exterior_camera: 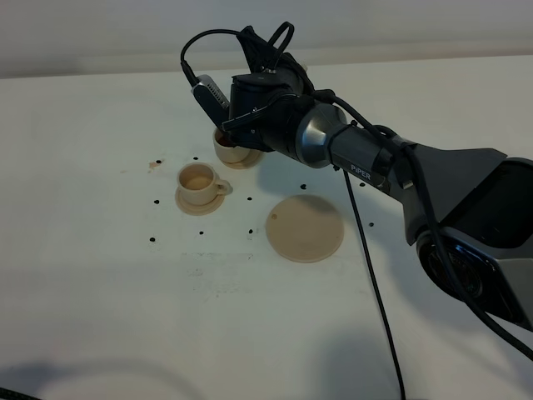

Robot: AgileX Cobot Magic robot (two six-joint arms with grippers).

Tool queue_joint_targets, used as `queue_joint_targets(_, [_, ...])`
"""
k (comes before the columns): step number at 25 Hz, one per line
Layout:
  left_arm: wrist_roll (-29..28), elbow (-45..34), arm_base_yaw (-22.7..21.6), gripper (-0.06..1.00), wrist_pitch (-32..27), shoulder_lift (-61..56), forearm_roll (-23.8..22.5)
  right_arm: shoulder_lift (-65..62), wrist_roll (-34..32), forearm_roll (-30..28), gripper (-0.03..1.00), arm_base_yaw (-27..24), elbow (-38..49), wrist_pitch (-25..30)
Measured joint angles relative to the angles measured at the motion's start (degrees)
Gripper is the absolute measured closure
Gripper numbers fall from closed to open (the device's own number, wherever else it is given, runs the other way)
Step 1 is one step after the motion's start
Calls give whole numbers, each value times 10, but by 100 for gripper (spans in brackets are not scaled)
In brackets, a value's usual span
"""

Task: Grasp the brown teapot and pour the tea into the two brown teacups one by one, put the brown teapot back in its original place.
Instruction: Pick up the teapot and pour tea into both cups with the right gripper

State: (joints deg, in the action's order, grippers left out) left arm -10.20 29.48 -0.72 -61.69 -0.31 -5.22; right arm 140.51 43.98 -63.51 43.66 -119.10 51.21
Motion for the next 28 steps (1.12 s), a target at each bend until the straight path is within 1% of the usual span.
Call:
queue_joint_targets(13, [0, 0, 0, 45, 0, 0, 0, 0, -4, -4, 87, 0, 0, -1])
queue_joint_targets(17, [0, 0, 0, 45, 0, 0, 0, 0, -28, 20, 87, 0, 0, 2])
queue_joint_targets(23, [0, 0, 0, 45, 0, 0, 0, 0, -63, 50, 87, 0, 0, 28])
queue_joint_targets(28, [0, 0, 0, 45, 0, 0, 0, 0, -94, 55, 87, 1, 0, 54])
